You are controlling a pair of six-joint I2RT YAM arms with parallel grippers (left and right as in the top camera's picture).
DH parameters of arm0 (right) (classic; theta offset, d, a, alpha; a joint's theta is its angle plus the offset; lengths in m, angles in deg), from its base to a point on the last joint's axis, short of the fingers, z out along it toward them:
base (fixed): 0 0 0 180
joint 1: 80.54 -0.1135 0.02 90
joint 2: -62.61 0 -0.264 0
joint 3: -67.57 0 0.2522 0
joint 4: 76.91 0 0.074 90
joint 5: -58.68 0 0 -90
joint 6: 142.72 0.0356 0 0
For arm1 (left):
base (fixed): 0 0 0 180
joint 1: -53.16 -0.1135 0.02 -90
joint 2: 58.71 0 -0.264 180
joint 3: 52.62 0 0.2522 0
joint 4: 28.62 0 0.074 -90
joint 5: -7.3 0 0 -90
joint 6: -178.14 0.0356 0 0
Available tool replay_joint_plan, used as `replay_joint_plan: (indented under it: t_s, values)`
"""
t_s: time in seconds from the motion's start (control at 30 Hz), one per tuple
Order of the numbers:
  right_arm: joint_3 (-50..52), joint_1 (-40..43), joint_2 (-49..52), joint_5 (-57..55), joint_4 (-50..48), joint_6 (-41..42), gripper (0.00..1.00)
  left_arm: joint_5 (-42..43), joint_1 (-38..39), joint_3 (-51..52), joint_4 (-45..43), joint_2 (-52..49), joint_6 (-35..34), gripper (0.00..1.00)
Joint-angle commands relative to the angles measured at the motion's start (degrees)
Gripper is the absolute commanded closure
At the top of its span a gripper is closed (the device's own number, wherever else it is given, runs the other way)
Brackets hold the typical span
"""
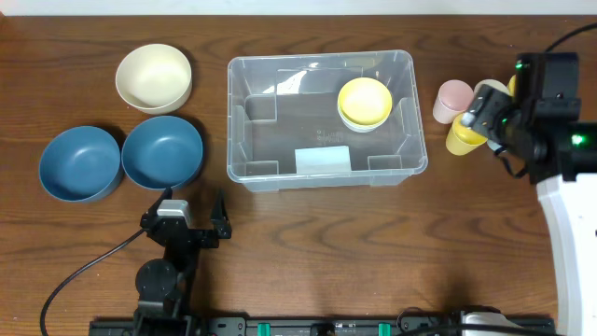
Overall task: Pack container
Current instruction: 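Release the yellow bowl and withdraw the right gripper, then move the right gripper to the yellow cup and grasp it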
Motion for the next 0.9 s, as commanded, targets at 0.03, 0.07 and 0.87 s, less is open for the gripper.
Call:
replay_joint_plan:
  t_s: [0.03, 0.07, 0.87]
  values:
    - [0.42, 4.92, 6.69, 2.12, 0.33, 1.42, 0.16, -1.14, -0.28, 1.01, 2.16, 0.26, 0.76, 0.02]
    - [0.42, 5.51, 7.96, 2.36, 0.31, 1.57, 0.17, -1.14, -0.28, 1.01, 2.16, 0.26, 0.76, 0.02]
    - [1.38, 7.78, 28.37, 4.35, -4.42, 4.15, 0.47, -1.14, -0.28, 1.01, 2.16, 0.28, 0.76, 0.02]
